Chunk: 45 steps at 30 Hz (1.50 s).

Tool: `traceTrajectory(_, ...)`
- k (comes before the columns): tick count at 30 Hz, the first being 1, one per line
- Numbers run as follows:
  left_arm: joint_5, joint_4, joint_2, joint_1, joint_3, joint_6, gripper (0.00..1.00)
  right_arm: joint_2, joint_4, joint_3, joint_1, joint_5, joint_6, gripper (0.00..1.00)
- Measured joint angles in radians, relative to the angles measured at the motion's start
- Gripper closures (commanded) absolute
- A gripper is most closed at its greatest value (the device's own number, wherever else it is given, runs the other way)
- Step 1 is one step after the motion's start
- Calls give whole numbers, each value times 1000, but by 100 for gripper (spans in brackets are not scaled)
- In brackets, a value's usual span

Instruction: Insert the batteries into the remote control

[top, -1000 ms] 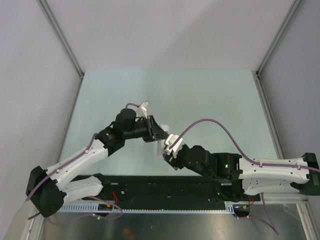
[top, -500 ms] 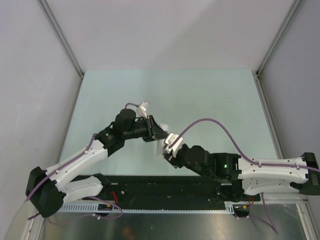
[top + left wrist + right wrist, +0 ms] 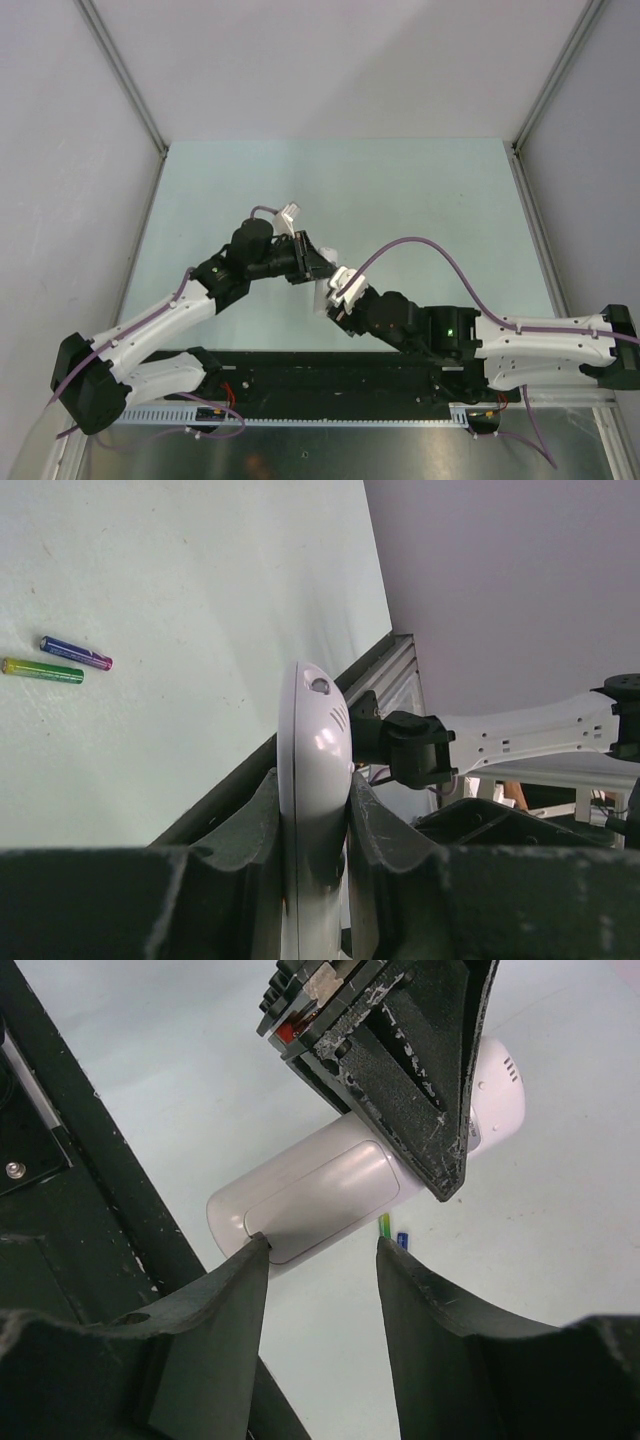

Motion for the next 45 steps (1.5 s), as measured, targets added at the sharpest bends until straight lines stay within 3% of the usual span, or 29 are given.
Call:
traceTrajectory(11, 11, 3, 0, -21, 0, -13, 100, -57, -2, 1, -1, 35, 8, 47)
traceTrajectory(45, 11, 3, 0, -18, 0, -19, 100, -27, -7, 2, 37, 8, 8, 44)
